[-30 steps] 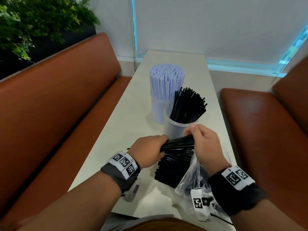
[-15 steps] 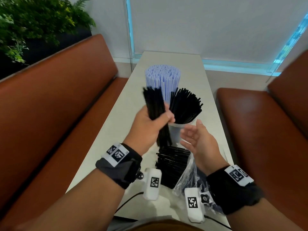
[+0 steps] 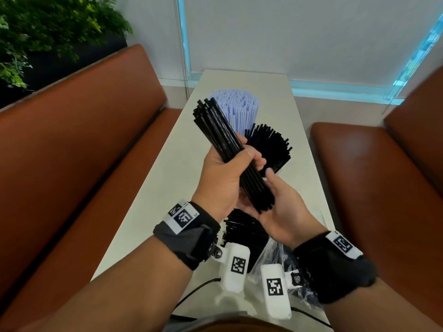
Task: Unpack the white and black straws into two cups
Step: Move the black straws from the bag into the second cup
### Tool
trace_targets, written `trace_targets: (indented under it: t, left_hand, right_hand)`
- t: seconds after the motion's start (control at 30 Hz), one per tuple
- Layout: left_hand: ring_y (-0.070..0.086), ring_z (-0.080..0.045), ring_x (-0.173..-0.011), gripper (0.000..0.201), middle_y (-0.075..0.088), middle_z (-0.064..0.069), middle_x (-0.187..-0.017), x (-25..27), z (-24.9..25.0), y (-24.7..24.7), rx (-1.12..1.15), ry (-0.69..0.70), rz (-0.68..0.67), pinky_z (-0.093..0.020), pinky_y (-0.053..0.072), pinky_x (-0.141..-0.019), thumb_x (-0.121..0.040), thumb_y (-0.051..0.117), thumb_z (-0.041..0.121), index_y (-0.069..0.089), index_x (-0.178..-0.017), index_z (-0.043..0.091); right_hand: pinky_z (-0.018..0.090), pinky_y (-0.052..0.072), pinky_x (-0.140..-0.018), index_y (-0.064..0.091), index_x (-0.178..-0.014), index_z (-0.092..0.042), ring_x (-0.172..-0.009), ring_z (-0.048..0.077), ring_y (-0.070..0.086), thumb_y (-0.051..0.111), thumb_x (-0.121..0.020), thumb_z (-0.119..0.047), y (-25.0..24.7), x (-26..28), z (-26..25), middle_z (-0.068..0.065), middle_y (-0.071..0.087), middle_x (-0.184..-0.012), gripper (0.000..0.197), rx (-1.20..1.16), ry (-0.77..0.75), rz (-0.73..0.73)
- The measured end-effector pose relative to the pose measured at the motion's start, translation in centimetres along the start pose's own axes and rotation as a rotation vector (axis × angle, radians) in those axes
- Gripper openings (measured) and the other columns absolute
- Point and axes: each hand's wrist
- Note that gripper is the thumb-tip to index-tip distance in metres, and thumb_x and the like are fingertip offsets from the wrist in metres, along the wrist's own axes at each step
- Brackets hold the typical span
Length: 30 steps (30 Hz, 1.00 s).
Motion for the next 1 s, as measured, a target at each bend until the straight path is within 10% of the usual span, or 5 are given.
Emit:
trace_targets:
  t: [0.17,0.33,0.43,0.73,1.0]
  left_hand:
    - [0.066,-0.024,-0.072,0.017,0.064,-0.009,-0.077,-0.8,-0.5,-0.7,0.007,-0.021,0.059,-0.042,0.055,-0.083,-0.084,0.063,0.002,0.06,-0.093,0.015]
    - [0.07,-0.027,-0.08,0.021,0.068,-0.008,-0.083,-1.0,-1.0,-0.7,-0.022,-0.04,0.026,-0.04,0.056,-0.082,-0.084,0.068,0.005,0.061,-0.102,0.013]
    - [0.069,-0.029,-0.081,0.025,0.068,-0.009,-0.085,-1.8,-0.3,-1.1,-0.038,-0.026,0.003,-0.038,0.054,-0.082,-0.085,0.067,0.008,0.061,-0.107,0.016]
    - [0.059,-0.022,-0.061,0.016,0.059,-0.003,-0.068,-6.7,4.4,-0.6,-0.062,0.36,0.162,-0.036,0.053,-0.067,-0.089,0.058,-0.001,0.054,-0.09,0.014]
    - [0.065,-0.016,-0.067,0.01,0.065,0.001,-0.071,-7.7,-1.0,-0.9,-0.429,0.317,0.167,-0.028,0.054,-0.071,-0.089,0.063,0.012,0.057,-0.088,0.021]
  right_hand:
    - [0.023,0.054,-0.083,0.068,-0.111,-0.035,-0.096,0.008,0.067,0.075,-0.078,-0.042,-0.8,0.0,0.0,-0.011,0.072,-0.101,0.035,0.713,-0.373,-0.099]
    - [0.042,0.052,-0.065,0.059,-0.086,-0.035,-0.061,0.01,0.058,0.066,-0.081,-0.054,-0.5,-0.7,0.7,-0.007,0.062,-0.068,0.021,1.033,-0.375,-0.036]
    - [0.037,0.047,-0.055,0.055,-0.084,-0.042,-0.05,0.006,0.05,0.057,-0.081,-0.057,-0.8,-0.9,0.9,-0.01,0.057,-0.06,0.015,1.112,-0.359,0.01]
    - [0.031,0.041,-0.054,0.039,-0.126,-0.041,-0.063,0.009,0.058,0.061,-0.088,-0.049,-2.6,-2.4,-0.7,-0.01,0.058,-0.065,0.044,1.56,-0.438,0.222]
    - [0.03,0.031,-0.052,0.055,-0.096,-0.027,-0.069,0.021,0.055,0.045,-0.102,-0.049,-3.0,-4.7,-1.8,-0.011,0.051,-0.067,0.025,1.718,-0.39,0.16]
Point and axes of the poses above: each hand's wrist, its own x-axis away from the middle knuckle, its own y-axis out of the palm, z = x × y
